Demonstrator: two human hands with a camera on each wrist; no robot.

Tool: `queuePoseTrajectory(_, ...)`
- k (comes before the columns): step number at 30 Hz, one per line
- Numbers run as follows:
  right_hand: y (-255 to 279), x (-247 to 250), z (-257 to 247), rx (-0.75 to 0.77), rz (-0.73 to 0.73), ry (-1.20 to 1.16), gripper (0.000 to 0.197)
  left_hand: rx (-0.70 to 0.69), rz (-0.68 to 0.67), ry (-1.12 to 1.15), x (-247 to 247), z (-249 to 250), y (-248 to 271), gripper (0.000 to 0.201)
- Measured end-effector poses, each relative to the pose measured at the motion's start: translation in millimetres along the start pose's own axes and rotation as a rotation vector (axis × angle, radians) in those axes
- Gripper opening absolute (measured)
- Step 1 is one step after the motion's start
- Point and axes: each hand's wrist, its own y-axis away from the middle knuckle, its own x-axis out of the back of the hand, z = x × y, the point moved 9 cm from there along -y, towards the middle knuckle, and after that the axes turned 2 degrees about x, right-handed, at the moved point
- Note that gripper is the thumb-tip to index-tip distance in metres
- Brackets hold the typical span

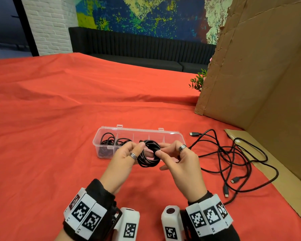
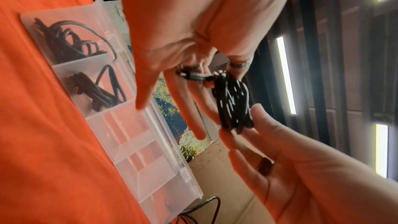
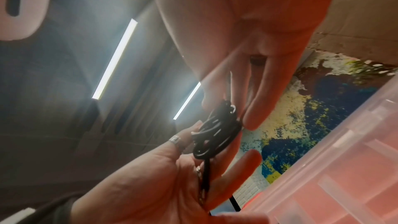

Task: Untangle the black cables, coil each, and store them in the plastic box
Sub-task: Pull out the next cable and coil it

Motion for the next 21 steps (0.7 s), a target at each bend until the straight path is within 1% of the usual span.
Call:
queuePoseTrajectory(3,2.6,0.4,-10.7,0.093,0.027,0.047,0.022,-0.066,0.048,-0.11,5.1,5.8,-0.8,0.045)
queuePoseTrajectory(5,4.1,0.2,-15.4,0.134,0.028,0.079,0.021,-0.046,0.026,-0.112,4.1,7.5,0.1,0.042)
queuePoseTrajectory(8,4.8,0.8,-16.6,0.142,0.038,0.089,0.022,-0.002,-0.011,-0.122,7.1,4.5,-1.0,0.042)
queuePoseTrajectory(10,4.6,0.2,-18.2,0.161,0.04,0.102,0.02,0.01,-0.033,-0.144,8.1,2.5,-0.7,0.039)
queuePoseTrajectory(12,4.3,-2.4,-19.4,0.178,0.022,0.115,0.019,0.049,-0.041,-0.079,4.5,0.3,0.7,0.034)
queuePoseTrajectory(16,4.4,-11.7,-25.6,0.235,-0.05,0.158,0.018,0.105,0.0,0.137,-0.2,2.3,3.8,0.033)
queuePoseTrajectory(18,5.2,-12.0,-28.8,0.268,-0.046,0.166,0.015,0.105,-0.009,0.256,-1.7,6.3,5.2,0.034)
queuePoseTrajectory(21,5.5,-7.5,-31.2,0.296,-0.008,0.131,0.012,0.123,-0.005,0.371,-4.1,6.4,6.8,0.039)
